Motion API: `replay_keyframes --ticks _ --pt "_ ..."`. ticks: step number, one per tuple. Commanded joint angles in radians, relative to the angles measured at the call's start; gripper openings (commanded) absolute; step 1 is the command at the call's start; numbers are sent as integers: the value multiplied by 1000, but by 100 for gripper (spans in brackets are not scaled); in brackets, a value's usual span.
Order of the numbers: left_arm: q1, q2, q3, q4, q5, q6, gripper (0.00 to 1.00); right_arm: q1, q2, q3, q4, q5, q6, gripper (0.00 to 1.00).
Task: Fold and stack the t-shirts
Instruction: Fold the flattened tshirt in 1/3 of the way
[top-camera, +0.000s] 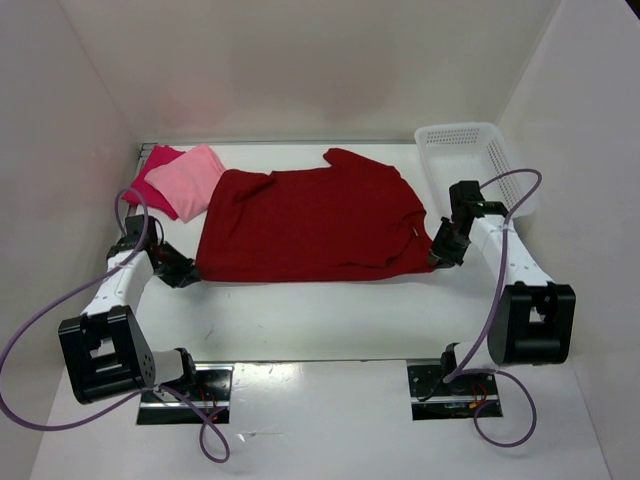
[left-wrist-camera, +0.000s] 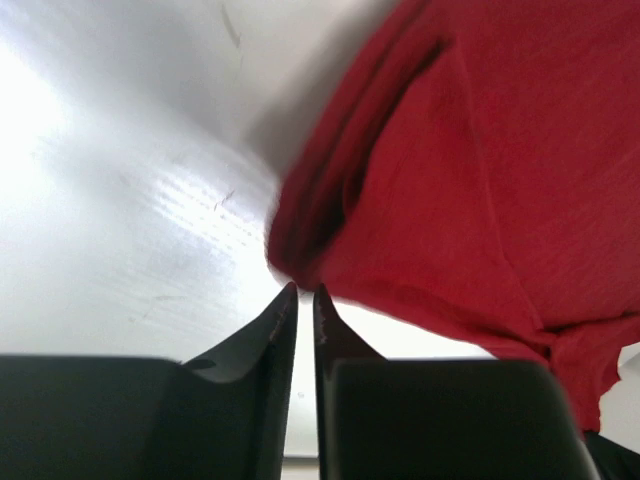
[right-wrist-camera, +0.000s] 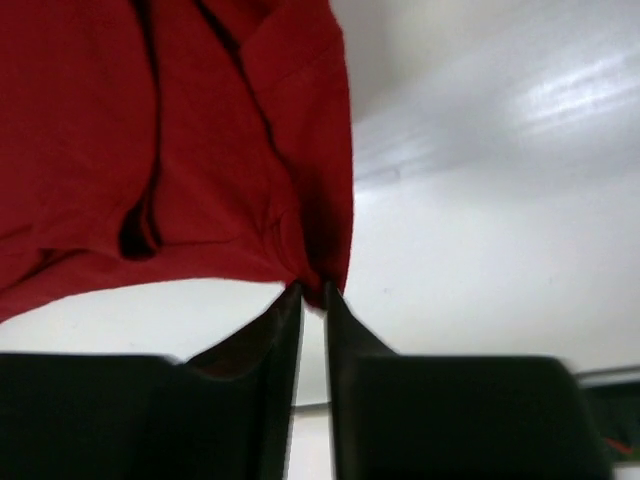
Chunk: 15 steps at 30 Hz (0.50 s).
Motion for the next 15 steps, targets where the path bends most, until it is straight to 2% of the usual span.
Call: replay_keyframes --ticks 1,2,3,6,7,9,10,11,12,13,14,15 --pt "10 -25 8 -77 17 -20 25 -5 -77 -20 -81 10 25 27" --pt "10 -25 18 -77 8 -29 32 -5 -89 -11 -81 10 25 35" --pt "10 -25 18 -77 7 -30 50 -5 -90 -11 -93 19 25 39" --pt "10 -25 28 -77 -14 -39 79 -16 -99 11 -103 10 25 42" --pt "10 -25 63 -77 -29 -39 100 -16 -99 26 -103 10 25 44" --pt "10 -25 100 -77 -63 -20 100 -16 -99 57 -92 -15 13 45" --pt "10 -25 116 -61 -63 -8 100 -16 -99 57 -78 -34 -4 42" --pt "10 -25 127 -41 -30 3 100 9 -99 66 -46 -54 -4 26" --pt "1 -25 127 23 3 12 92 30 -71 66 -22 -104 -4 16" --pt "-16 -14 127 60 26 12 79 59 -54 57 6 -126 -4 8" --pt "-38 1 111 94 56 12 49 123 -36 45 36 -146 24 0" --pt "-80 10 101 123 57 -5 37 154 -19 45 117 -166 39 0"
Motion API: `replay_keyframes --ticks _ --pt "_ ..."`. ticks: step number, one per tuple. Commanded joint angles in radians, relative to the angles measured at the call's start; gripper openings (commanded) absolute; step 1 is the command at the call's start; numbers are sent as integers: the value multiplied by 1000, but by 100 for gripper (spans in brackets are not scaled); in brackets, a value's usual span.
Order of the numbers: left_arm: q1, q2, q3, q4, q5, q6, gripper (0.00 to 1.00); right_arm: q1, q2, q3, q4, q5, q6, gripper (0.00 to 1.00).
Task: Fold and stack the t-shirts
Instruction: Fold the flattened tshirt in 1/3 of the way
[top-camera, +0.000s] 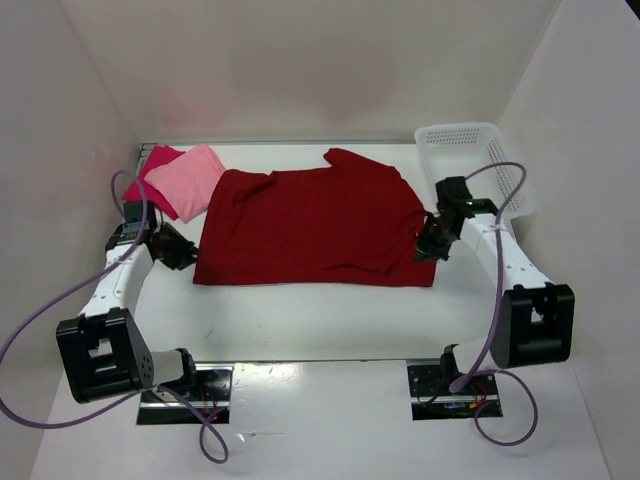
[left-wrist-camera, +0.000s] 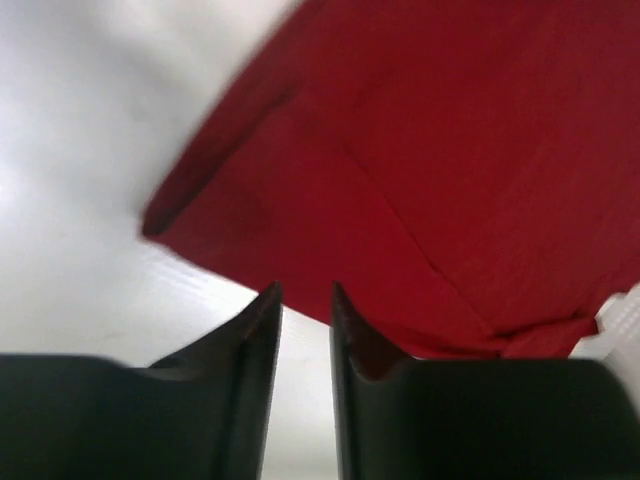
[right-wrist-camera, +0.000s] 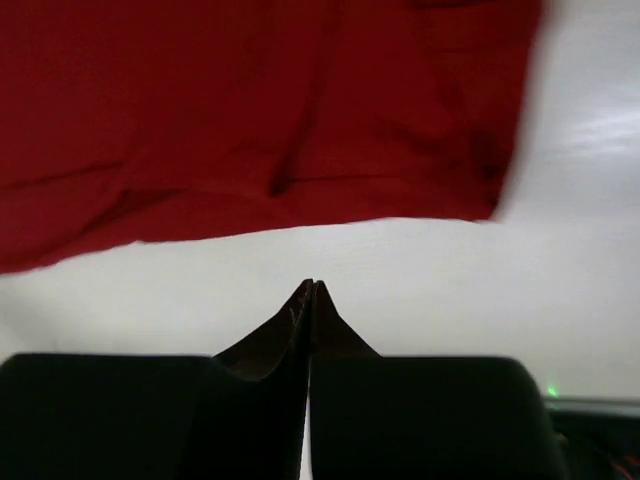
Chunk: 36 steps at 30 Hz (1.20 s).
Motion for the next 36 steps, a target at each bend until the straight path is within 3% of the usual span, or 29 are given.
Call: replay_keyframes --ticks 1,3,5,6,10,20,23,29,36 --pt "-86 12 1 149 65 5 29 127 75 11 187 -136 40 0" --pt "-168 34 1 174 9 -5 22 159 109 -3 299 -147 102 5" --pt "-210 60 24 200 -36 -5 22 173 159 -14 347 -164 129 21" --pt "-229 74 24 212 -45 -5 22 173 168 -14 368 -164 129 35" --pt "-284 140 33 269 -46 -5 25 173 181 -24 393 -82 129 47" --pt "-319 226 -25 336 -115 17 24 182 182 -165 414 -5 226 47" --pt "-283 246 -63 361 -102 -8 24 182 182 -195 436 5 235 47" --pt "-263 259 -94 370 -93 -8 24 182 224 -186 502 -95 235 39" --pt "-263 214 -105 359 -95 -8 24 182 233 -162 502 -95 235 39"
